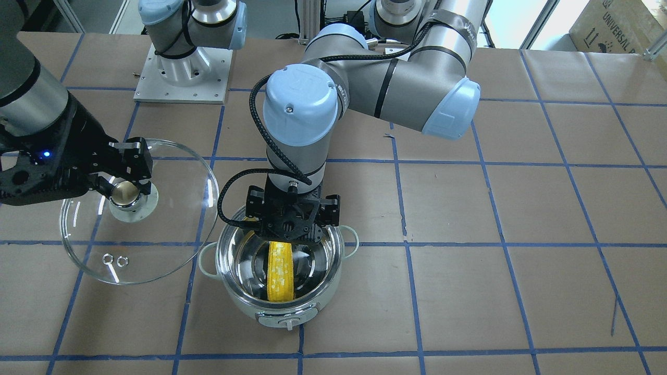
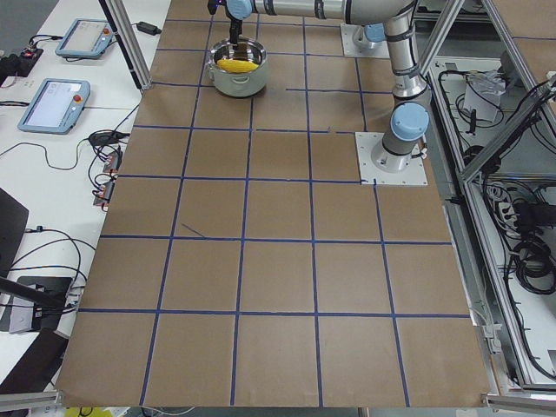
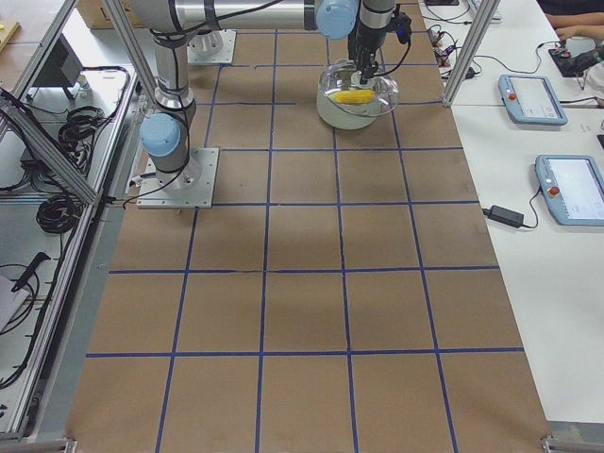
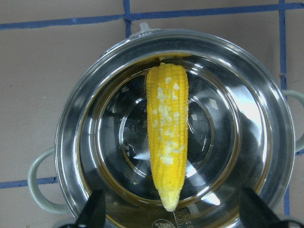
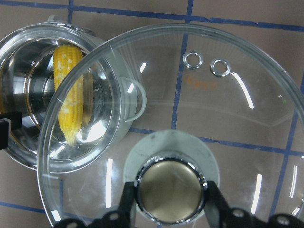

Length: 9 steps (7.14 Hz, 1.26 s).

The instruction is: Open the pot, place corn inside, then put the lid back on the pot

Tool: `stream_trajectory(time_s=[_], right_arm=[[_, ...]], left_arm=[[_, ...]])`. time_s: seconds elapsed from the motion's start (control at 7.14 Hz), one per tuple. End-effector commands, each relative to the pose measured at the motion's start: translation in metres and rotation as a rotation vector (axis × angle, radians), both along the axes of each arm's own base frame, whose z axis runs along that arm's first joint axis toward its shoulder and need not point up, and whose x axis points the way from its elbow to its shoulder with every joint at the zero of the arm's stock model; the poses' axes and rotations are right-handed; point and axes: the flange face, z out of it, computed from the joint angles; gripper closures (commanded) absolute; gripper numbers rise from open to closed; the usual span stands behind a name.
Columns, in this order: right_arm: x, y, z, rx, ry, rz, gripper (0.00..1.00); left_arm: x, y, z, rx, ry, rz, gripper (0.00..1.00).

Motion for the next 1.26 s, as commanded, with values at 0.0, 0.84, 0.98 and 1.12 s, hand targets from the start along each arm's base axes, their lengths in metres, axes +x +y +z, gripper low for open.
stream_trajectory(time_s=[0.0, 0.84, 0.98, 1.12], right_arm=[[0.002, 0.016, 0.000, 0.001, -0.002, 0.002, 0.60], [0.077, 0.024, -0.026, -0.101, 0.010, -0.028, 0.59], [0.090, 0.022, -0.042, -0.115, 0.010, -0.030, 0.60], [0.103, 0.020, -0.054, -0.131, 0.017, -0.040, 0.60]], left_arm=[[0.062, -0.024, 0.003, 0.028, -0.017, -0.025, 0.00], [0.246, -0.007, 0.093, 0.121, -0.032, 0.080, 0.00], [0.248, 0.007, 0.111, 0.117, -0.032, 0.084, 0.00], [0.247, 0.018, 0.126, 0.095, -0.030, 0.083, 0.00]])
